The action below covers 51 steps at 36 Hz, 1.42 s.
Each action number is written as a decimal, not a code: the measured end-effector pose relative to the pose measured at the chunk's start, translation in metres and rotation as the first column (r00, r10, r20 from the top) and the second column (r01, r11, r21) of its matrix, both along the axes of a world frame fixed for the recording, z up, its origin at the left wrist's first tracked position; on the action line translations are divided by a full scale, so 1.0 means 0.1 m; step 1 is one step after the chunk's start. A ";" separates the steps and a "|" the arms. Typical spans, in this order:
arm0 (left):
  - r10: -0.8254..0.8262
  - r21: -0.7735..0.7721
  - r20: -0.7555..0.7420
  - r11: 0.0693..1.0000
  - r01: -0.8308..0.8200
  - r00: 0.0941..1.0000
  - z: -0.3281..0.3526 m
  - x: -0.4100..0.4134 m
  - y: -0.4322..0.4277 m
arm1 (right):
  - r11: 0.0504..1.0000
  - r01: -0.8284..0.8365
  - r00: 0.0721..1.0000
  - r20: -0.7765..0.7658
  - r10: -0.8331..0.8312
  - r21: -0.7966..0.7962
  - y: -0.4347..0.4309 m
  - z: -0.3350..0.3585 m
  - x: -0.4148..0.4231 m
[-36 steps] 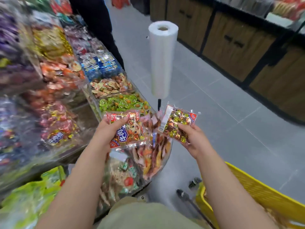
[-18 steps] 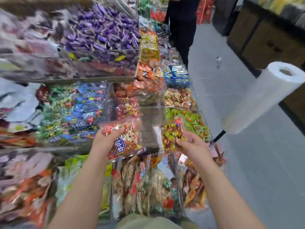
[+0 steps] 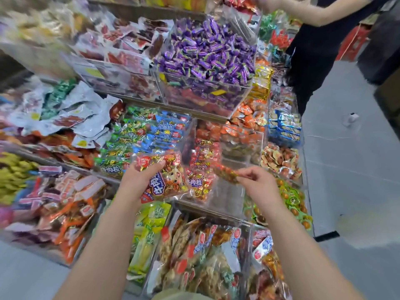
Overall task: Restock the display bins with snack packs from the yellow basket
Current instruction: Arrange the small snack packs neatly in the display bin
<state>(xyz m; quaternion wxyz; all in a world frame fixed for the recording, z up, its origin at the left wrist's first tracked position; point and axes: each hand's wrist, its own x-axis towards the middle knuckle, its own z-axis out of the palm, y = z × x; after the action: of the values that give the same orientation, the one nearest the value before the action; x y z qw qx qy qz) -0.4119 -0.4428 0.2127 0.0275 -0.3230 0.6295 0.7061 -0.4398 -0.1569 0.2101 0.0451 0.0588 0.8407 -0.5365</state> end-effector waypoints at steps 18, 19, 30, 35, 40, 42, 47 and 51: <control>-0.050 0.138 -0.051 0.989 0.057 0.997 -0.11 -0.32 -0.19 | 0.976 0.104 0.934 0.355 -0.030 -0.191 -0.25 -0.48 -0.07; -0.057 0.135 -0.051 0.989 0.063 0.997 -0.12 -0.32 -0.20 | 0.997 0.042 0.951 0.310 -0.022 -0.058 -0.25 -0.49 -0.08; -0.130 0.138 -0.099 0.980 0.142 0.987 -0.01 -0.47 -0.26 | 0.843 -0.283 0.956 0.206 0.209 0.458 -0.21 -0.35 -0.37; -0.140 0.092 -0.078 0.985 0.147 0.987 -0.02 -0.59 -0.23 | 0.681 -0.452 0.887 0.210 0.411 0.576 -0.27 -0.17 -0.49; -0.154 0.025 -0.048 0.987 0.156 0.987 0.00 -0.64 -0.29 | 0.620 -0.553 0.829 0.294 0.475 0.557 -0.50 -0.04 -0.64; -0.135 0.049 -0.054 0.989 0.137 0.989 -0.02 -0.65 -0.33 | 0.641 -0.575 0.818 0.337 0.467 0.509 -0.56 0.01 -0.72; -0.124 0.127 -0.089 0.983 0.134 0.988 -0.06 -0.71 -0.43 | 0.635 -0.634 0.773 0.394 0.497 0.442 -0.82 -0.10 -0.82; -0.125 0.160 -0.105 0.977 0.141 0.987 -0.11 -0.74 -0.42 | 0.564 -0.642 0.763 0.360 0.538 0.519 -1.07 -0.53 -0.75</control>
<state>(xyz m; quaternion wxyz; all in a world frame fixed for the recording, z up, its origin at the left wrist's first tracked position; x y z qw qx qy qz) -0.4861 -0.4850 0.2017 0.0720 -0.2428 0.5890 0.7674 -0.5152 -0.2639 0.1576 0.2680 -0.1719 0.9309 -0.1793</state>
